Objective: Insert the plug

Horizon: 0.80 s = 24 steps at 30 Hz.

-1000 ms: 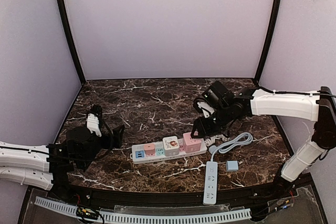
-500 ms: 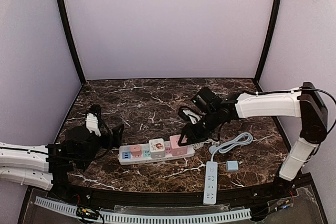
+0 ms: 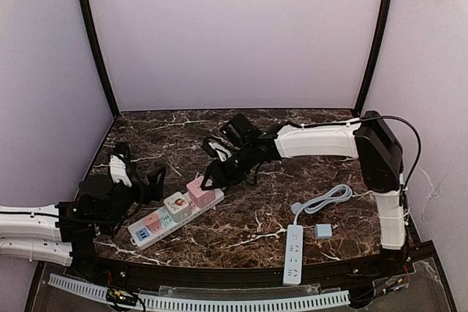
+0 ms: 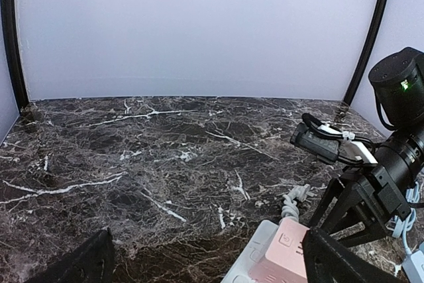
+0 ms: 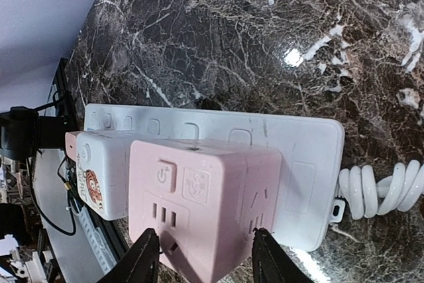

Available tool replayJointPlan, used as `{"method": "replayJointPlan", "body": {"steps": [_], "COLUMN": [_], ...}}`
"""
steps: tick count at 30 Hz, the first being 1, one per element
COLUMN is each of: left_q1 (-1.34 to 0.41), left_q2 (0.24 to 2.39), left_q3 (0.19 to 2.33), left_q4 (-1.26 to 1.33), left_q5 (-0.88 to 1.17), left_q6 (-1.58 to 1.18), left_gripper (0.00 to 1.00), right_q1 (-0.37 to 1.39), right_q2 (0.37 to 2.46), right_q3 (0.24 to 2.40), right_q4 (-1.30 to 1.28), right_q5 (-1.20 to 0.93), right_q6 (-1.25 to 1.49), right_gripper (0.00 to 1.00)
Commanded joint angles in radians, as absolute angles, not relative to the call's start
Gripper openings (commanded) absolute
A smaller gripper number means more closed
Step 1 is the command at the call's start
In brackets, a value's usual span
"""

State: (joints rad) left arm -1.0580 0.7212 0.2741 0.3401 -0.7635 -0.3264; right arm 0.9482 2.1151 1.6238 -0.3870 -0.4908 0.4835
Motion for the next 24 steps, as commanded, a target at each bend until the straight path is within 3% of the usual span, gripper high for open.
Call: {"method": "replayJointPlan", "body": {"steps": [1,9,16,20,24], "left_q1": [-1.054,-1.053,-1.053,-1.054,-1.055], "left_q2": [0.71,0.746,0.757,0.784,0.821], "left_q3": [0.247,0.254,0.255,0.262,0.275], "left_q4": [0.303,0.342,0.378,0.405,0.433], "left_q5": [-0.784,-0.744,-0.652,-0.583,-0.499], "left_q6": [-0.325,-0.303,-0.281,-0.269,-0.26], "left_gripper": [0.98,0.99,0.99,0.98,0.97], "right_q1": [0.956,0.929,0.907,0.851,0.811], "right_q2": [2.073,1.827,1.588,1.472,1.454], "right_q3": [1.648,1.502,1.35,1.264,1.319], "right_q4": [-0.437,-0.508,-0.647,-0.654,-0.755], "right_q5": [-0.377,-0.108,0.158,0.054,0.097], "right_q6": [0.466,0.477,0.549,0.599,0.638], "right_gripper": [0.51,0.76,0.87,0.98,0.99]}}
